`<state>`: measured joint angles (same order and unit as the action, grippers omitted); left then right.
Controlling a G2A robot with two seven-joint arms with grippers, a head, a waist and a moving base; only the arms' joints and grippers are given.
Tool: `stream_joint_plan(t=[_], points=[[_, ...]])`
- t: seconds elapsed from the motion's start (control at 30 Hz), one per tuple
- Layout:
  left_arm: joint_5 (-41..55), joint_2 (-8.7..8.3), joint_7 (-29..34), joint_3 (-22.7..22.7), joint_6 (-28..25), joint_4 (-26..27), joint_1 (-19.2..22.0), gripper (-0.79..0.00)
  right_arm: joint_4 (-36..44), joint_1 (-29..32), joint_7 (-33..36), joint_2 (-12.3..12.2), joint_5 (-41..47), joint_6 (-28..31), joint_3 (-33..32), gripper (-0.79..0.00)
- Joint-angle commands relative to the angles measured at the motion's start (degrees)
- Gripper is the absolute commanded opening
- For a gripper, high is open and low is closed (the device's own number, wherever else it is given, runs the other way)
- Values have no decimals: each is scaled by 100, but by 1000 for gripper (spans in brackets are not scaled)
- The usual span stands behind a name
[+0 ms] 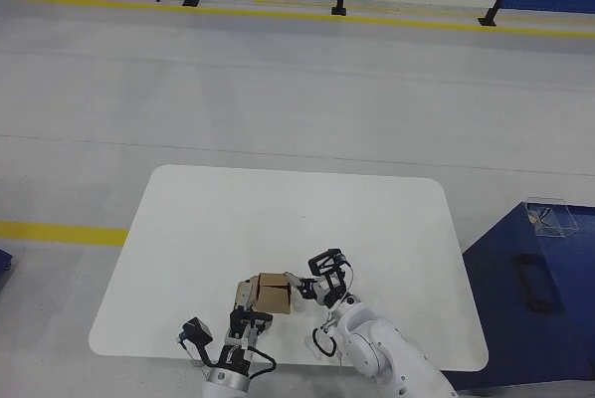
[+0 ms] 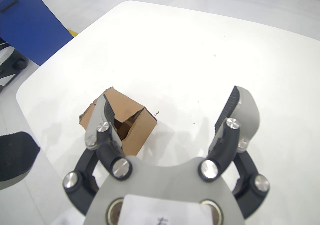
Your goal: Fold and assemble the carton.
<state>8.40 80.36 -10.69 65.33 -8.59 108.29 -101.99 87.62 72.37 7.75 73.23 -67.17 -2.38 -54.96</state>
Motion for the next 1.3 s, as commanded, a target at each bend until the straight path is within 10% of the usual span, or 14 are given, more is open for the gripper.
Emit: stream_joint_plan(t=[0.0, 0.37, 1.27], points=[[132, -2, 51, 41, -175, -97, -48, 0, -110, -47, -84, 32, -95, -20, 95, 0], [-63, 67, -88, -180, -1029, -979, 210, 0, -695, -362, -236, 195, -278, -157, 363, 0], [214, 294, -674, -273, -981, -2251, 1122, 0, -1245, -651, -139, 466, -387, -199, 538, 0]])
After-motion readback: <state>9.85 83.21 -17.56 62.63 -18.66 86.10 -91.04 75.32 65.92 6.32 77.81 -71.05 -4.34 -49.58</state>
